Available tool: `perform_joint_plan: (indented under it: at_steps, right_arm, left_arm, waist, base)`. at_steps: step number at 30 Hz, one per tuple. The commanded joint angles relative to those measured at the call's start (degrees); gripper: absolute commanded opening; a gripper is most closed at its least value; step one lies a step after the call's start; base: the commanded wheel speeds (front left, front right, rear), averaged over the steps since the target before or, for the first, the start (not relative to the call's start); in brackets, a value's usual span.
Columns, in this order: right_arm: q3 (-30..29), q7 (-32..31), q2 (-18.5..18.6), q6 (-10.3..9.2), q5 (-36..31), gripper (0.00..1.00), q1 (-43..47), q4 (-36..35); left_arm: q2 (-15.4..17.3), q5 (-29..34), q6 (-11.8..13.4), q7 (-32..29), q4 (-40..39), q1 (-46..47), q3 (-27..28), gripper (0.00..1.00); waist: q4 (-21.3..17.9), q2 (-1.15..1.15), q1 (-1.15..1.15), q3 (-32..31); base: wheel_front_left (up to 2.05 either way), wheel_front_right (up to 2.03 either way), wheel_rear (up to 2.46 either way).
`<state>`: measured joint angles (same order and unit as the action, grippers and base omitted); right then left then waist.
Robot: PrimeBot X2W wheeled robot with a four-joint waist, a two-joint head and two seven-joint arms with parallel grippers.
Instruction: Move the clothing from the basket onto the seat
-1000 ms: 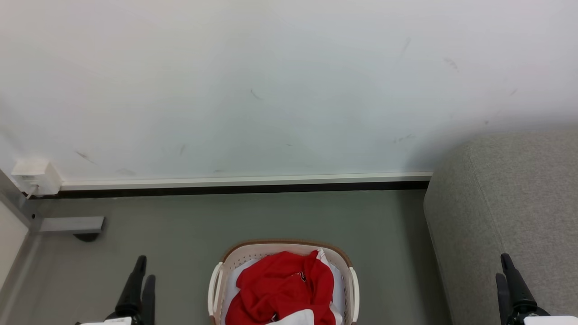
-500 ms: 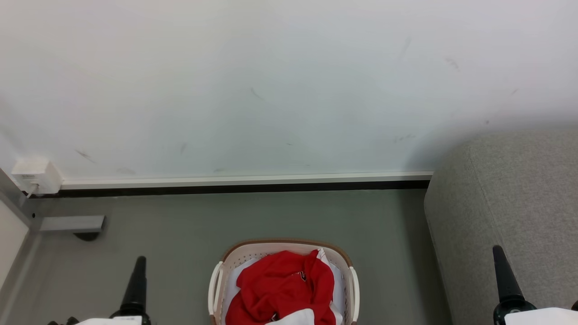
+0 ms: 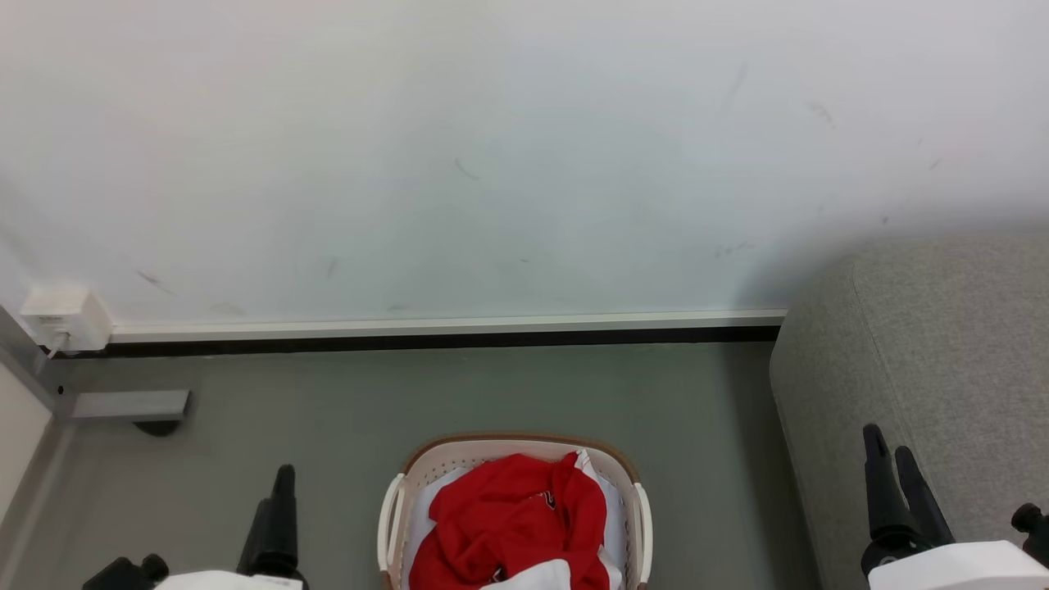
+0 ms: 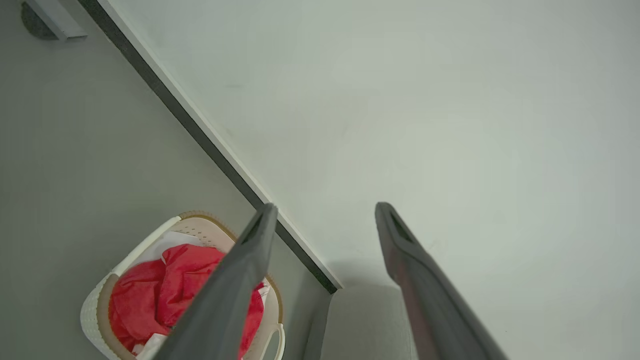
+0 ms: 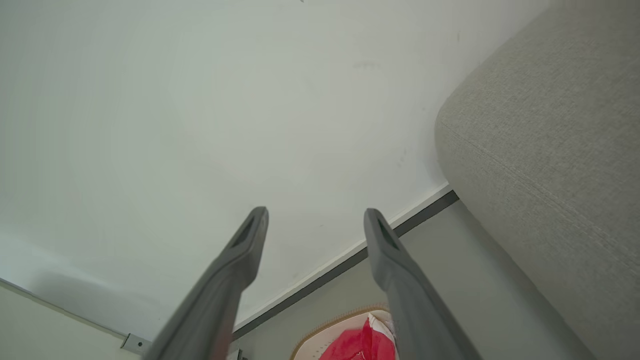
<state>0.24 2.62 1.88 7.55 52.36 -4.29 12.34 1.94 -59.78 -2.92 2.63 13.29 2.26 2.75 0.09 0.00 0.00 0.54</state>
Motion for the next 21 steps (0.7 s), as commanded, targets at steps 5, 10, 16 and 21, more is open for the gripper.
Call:
perform_joint_plan:
  at_steps: [5,10,16,21]
  right_arm:
    - [0.8,1.6,0.6,-0.04,-7.8,1.00,-1.2,-1.0]
    - [1.3,2.5,0.7,-0.05,-12.3,1.00,-1.4,-0.7]
    - [1.9,3.4,0.7,-0.05,-16.3,1.00,-1.6,-0.2]
    - [2.6,4.3,0.8,-0.05,-19.8,1.00,-1.7,1.1]
  left_arm:
    - [0.7,8.9,1.2,1.6,-1.6,0.0,-1.0,1.00]
    - [0.7,15.0,2.8,2.5,-3.0,-0.4,-1.7,1.00]
    - [0.8,20.8,4.2,3.4,-4.5,-0.7,-2.5,1.00]
    - [1.3,25.4,5.4,4.3,-5.9,-1.1,-3.5,1.00]
  waist:
    - [0.0,0.00,0.00,0.1]
    - [0.0,0.00,0.00,0.1]
    - [0.0,0.00,0.00,0.2]
    - [0.1,0.00,0.00,0.2]
  base:
    - [0.00,0.00,0.00]
    - [0.00,0.00,0.00]
    - [0.00,0.00,0.00]
    - [0.00,0.00,0.00]
